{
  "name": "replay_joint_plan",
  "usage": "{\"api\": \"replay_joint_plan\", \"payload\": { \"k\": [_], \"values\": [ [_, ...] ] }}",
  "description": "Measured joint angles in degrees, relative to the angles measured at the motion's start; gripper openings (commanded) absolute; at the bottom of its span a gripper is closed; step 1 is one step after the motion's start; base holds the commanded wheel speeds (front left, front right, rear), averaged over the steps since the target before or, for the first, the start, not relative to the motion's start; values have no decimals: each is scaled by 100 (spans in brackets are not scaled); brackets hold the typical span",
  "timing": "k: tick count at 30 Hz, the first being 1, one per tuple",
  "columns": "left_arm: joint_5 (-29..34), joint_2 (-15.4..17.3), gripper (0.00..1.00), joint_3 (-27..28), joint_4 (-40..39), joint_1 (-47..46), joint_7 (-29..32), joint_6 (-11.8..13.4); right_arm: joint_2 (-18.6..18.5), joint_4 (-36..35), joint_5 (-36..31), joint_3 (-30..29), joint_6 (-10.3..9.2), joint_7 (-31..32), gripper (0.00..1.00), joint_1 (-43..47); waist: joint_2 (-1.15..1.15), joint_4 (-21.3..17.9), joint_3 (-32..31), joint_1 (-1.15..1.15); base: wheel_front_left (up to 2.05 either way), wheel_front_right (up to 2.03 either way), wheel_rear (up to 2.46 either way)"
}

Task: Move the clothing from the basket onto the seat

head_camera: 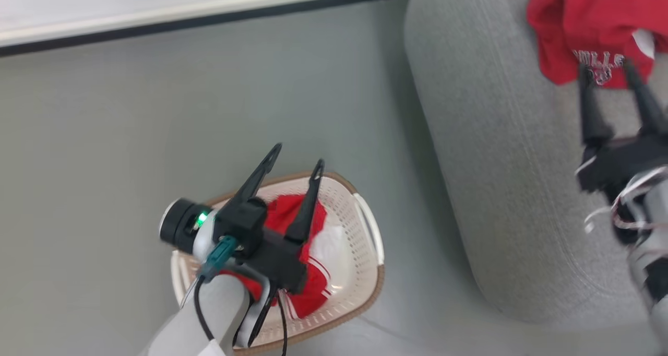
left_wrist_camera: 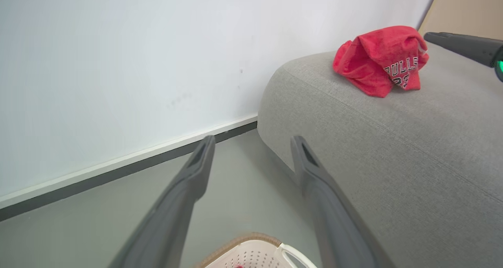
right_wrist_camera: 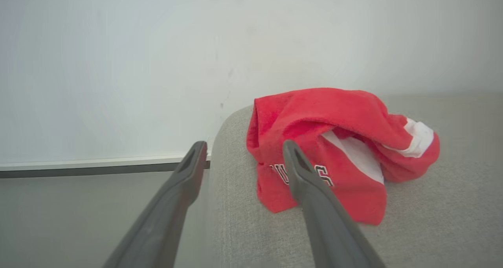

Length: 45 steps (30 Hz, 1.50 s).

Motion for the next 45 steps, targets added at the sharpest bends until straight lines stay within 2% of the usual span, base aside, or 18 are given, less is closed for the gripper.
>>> {"api": "replay_joint_plan", "payload": {
  "k": [4,16,27,35,45],
  "values": [
    [-104,12,100,189,141,281,-29,0,174,-341,-8,-51,-122,0,100,560,0,249,-275,0,0,0,0],
    [-157,43,100,938,476,1148,-32,0,679,-1239,-53,-202,-647,1,100,2335,0,958,-1172,0,0,0,0],
    [48,231,100,1379,399,2124,-32,1,1003,-1935,-214,-166,-999,1,100,3796,0,1365,-2061,0,0,0,0],
    [244,274,100,1758,111,2659,-32,3,1088,-2346,-393,-113,-1073,1,100,4386,0,1526,-2433,0,0,0,0],
    [463,246,100,1886,-103,2767,-32,4,1106,-2633,-492,-130,-1123,1,100,4499,1,1523,-2432,2,0,0,0]
  ]
}}
